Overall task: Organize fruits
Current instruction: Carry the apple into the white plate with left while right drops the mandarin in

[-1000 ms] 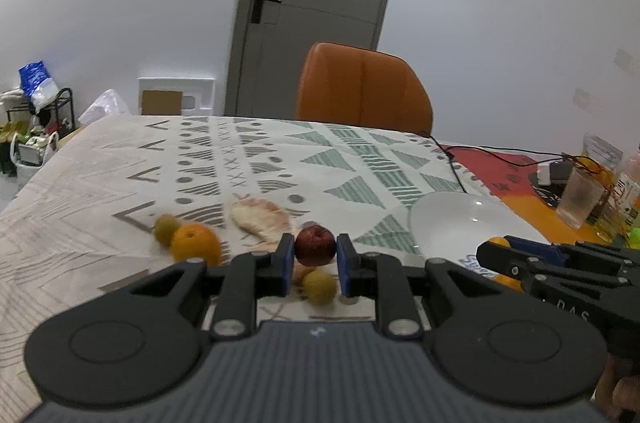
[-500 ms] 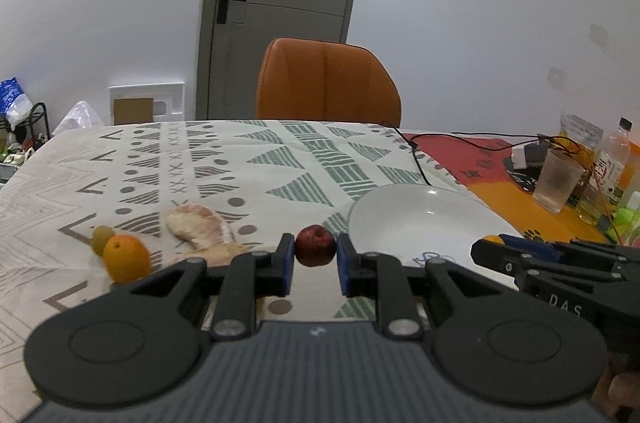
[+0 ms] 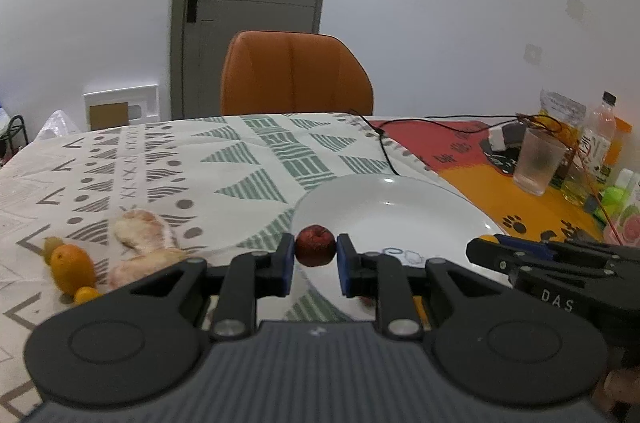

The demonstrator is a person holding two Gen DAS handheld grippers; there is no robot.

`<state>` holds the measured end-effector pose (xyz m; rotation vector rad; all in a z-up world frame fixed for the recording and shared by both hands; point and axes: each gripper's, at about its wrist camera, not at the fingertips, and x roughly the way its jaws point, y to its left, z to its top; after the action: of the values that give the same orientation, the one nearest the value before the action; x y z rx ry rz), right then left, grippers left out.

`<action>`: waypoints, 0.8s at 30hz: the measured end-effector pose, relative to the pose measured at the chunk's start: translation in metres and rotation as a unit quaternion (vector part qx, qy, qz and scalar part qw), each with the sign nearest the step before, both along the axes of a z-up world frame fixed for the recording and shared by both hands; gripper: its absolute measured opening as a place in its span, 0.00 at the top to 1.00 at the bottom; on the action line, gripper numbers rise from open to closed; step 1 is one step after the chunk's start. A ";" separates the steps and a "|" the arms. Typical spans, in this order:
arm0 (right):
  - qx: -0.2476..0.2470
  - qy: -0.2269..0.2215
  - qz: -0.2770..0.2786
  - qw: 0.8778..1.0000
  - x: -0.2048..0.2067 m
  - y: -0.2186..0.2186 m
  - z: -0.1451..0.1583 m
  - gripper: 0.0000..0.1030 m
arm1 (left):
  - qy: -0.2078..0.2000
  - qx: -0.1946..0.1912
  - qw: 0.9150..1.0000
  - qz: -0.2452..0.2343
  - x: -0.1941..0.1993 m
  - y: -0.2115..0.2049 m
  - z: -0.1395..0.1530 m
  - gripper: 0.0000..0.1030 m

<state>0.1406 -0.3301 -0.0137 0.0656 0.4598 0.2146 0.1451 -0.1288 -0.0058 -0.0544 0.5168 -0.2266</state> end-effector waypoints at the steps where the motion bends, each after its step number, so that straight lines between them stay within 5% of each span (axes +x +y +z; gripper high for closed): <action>1: 0.002 0.002 -0.001 1.000 0.000 -0.001 -0.001 0.78 | 0.001 0.000 1.000 -0.002 0.001 -0.002 -0.001 0.80; 16: 0.014 0.001 0.018 1.000 -0.007 -0.003 0.000 0.64 | -0.003 0.002 1.000 -0.018 0.002 -0.015 0.001 0.76; 24: 0.015 -0.007 0.032 0.999 -0.009 0.013 0.005 0.51 | -0.009 -0.004 1.000 0.024 -0.006 0.016 0.004 0.45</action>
<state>0.1319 -0.3167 -0.0092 0.0780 0.4461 0.2851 0.1386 -0.1125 -0.0015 -0.0726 0.4962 -0.1825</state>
